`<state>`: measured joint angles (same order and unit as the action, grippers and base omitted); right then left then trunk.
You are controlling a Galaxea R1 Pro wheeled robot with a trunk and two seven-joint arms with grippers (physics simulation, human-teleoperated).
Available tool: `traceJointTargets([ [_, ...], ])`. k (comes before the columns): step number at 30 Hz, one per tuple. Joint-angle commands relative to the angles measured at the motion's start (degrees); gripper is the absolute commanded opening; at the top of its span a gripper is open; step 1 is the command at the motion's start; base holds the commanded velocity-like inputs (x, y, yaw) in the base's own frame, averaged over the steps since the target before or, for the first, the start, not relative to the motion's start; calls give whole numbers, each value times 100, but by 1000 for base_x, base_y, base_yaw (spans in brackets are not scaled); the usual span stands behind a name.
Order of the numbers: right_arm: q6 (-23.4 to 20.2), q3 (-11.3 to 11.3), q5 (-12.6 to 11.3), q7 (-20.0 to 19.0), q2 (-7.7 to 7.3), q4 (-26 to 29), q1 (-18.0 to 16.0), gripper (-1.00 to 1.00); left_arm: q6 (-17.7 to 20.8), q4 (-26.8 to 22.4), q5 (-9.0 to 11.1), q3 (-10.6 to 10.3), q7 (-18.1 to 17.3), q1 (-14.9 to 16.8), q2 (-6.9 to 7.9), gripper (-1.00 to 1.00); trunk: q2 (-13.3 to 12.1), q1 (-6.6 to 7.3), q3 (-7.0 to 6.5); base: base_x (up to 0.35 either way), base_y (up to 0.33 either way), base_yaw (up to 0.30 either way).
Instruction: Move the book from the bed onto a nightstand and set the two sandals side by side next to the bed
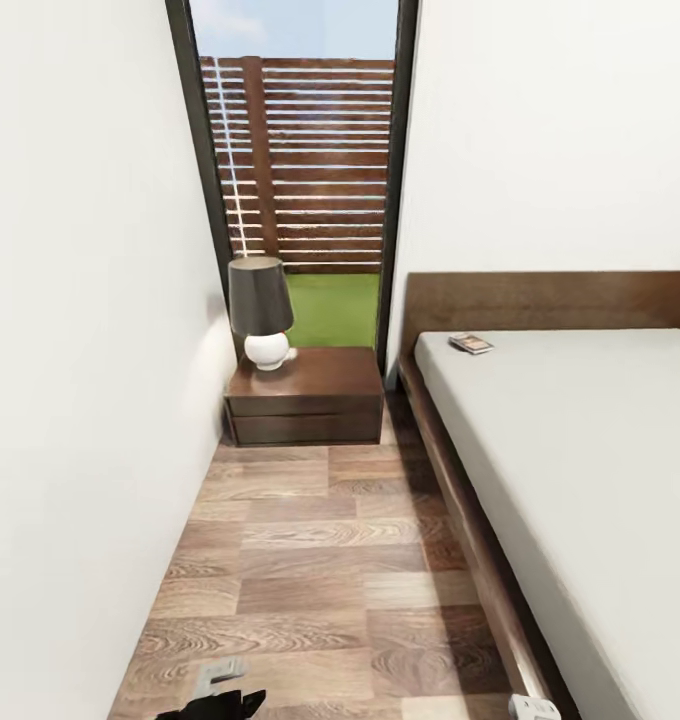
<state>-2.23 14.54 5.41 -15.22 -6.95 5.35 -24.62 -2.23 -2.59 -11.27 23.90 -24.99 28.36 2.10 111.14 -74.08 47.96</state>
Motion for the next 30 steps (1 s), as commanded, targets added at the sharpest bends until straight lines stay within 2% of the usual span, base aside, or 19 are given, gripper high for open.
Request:
traceJointTargets([
  [1, -23, 49, 57, -25, 0, 9, 0, 100, -23, 4, -60, 44, -14, 3, 1, 100, 2, -3, 5, 329, 0, 0],
  [30, -23, 49, 57, -25, 0, 10, -1, 100, -23, 4, -60, 44, -14, 3, 3, 100, 2, -3, 5, 329, 0, 0],
])
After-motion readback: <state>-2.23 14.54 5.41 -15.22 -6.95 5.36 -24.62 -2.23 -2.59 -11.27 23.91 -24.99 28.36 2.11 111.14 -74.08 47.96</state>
